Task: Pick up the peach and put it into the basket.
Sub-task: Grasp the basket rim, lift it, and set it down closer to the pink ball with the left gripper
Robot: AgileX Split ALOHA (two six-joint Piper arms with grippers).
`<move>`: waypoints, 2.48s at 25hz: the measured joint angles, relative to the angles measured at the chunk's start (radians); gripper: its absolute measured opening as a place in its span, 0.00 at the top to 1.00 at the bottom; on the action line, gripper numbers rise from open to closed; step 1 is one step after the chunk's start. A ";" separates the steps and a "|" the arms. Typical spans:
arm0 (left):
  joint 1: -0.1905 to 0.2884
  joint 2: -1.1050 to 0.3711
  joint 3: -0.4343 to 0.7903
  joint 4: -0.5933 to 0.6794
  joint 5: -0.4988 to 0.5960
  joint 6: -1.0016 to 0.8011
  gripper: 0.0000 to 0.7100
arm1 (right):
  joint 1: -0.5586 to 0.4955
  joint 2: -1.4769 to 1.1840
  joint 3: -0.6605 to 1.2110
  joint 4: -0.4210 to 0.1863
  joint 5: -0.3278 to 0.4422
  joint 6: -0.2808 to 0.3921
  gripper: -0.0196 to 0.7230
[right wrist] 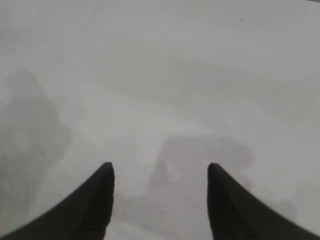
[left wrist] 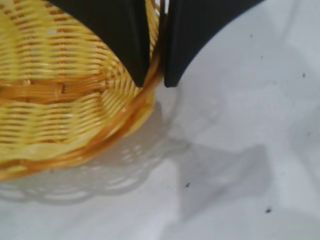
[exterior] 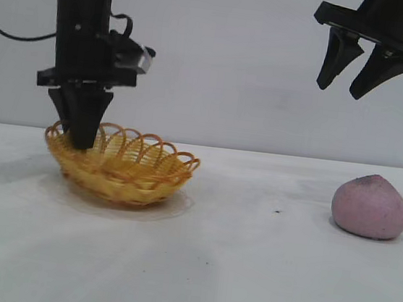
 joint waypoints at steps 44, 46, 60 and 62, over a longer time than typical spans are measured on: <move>-0.042 -0.329 0.806 -0.736 -0.630 0.027 1.00 | 0.000 0.000 0.000 0.000 0.000 0.000 0.49; -0.042 -0.312 0.806 -0.736 -0.630 0.027 1.00 | 0.000 0.000 0.000 0.000 0.000 0.000 0.49; -0.042 -0.308 0.806 -0.734 -0.640 0.029 0.53 | 0.000 0.000 0.000 0.000 0.000 0.000 0.49; -0.042 -0.324 0.799 -0.707 -0.633 0.029 0.49 | 0.000 0.000 0.000 0.000 0.000 0.000 0.49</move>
